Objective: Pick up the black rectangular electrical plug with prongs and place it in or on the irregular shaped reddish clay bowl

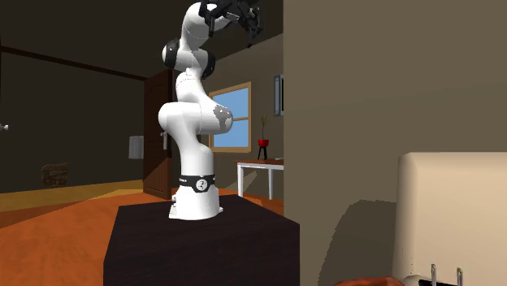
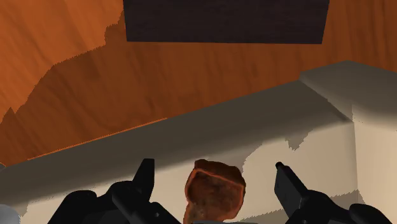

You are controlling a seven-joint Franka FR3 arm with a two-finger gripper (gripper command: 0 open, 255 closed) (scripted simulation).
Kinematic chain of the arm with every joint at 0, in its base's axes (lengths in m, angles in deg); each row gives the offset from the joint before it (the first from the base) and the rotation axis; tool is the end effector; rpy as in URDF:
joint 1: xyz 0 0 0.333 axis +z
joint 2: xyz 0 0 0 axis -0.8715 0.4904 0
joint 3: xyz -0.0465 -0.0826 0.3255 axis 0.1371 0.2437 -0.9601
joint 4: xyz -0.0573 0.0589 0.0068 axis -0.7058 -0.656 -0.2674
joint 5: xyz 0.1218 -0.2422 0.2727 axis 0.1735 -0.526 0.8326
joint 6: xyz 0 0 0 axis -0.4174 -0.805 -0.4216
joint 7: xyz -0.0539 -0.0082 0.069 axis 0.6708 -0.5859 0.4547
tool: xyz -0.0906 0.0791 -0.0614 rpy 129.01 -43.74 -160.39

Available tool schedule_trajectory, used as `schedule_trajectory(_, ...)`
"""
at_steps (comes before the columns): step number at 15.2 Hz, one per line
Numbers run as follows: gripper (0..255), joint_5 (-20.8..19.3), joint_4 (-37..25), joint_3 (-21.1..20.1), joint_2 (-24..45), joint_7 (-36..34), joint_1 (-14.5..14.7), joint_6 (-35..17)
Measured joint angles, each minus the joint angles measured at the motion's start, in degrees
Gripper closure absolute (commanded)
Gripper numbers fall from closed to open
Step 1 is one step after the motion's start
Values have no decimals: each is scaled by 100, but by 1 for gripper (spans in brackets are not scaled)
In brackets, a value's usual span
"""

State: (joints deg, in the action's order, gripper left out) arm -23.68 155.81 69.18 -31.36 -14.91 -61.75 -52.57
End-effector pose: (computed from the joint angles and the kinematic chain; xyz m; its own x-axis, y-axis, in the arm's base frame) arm 0.2699 0.0138 0.6262 0.9925 -0.0420 0.1147 -0.0527 -0.9944 0.0918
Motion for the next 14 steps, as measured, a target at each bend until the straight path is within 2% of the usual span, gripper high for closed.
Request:
schedule_trajectory(5,0,137,184,-182,288,-281,13,-412)
schedule_trajectory(14,0,407,710,-673,1486,-1044,18,-1992)
